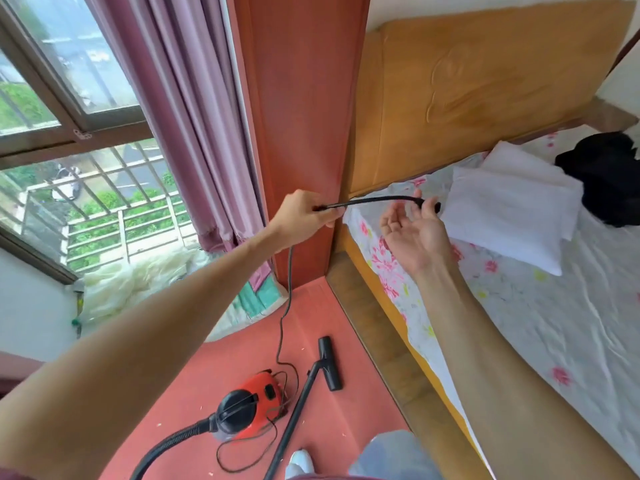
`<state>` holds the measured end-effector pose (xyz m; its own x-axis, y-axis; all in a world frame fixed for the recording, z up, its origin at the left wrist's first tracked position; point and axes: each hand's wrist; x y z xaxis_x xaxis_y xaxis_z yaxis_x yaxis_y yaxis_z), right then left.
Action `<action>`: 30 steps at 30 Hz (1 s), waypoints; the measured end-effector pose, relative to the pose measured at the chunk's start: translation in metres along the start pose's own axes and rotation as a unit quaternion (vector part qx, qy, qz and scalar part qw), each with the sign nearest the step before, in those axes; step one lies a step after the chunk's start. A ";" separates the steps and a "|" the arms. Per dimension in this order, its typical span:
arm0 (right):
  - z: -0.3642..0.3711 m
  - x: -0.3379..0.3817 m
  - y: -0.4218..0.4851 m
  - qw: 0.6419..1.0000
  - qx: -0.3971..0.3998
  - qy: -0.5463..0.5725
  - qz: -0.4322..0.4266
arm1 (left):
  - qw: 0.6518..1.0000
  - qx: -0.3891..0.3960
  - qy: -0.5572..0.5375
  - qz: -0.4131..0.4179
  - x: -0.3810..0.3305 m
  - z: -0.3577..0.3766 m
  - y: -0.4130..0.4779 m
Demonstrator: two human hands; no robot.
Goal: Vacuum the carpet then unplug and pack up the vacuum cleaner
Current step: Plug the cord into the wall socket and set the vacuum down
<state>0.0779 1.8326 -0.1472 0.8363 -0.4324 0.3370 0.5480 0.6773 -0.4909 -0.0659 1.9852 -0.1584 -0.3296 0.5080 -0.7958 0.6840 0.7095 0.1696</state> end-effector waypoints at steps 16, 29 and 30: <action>0.014 0.097 0.201 0.926 -0.005 -0.376 0.025 | 0.947 0.194 0.194 -0.166 0.030 0.116 0.128; 0.101 0.158 0.363 0.894 -0.020 -0.443 -0.070 | 0.956 0.013 0.077 -0.284 0.042 0.115 0.240; 0.103 0.158 0.374 0.886 -0.011 -0.458 -0.076 | 0.953 0.006 0.058 -0.298 0.045 0.117 0.251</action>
<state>0.4132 2.0793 -0.1955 0.3943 0.1539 0.9060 0.6618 0.6365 -0.3962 0.1667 2.1290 -0.2201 -0.7314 0.0680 -0.6786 0.3595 0.8840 -0.2989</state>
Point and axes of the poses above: each hand's wrist, its own y-axis towards the middle knuckle, its own z-axis out of the palm, x = y × z, and after that the axes turned 8 degrees about -x, right-handed
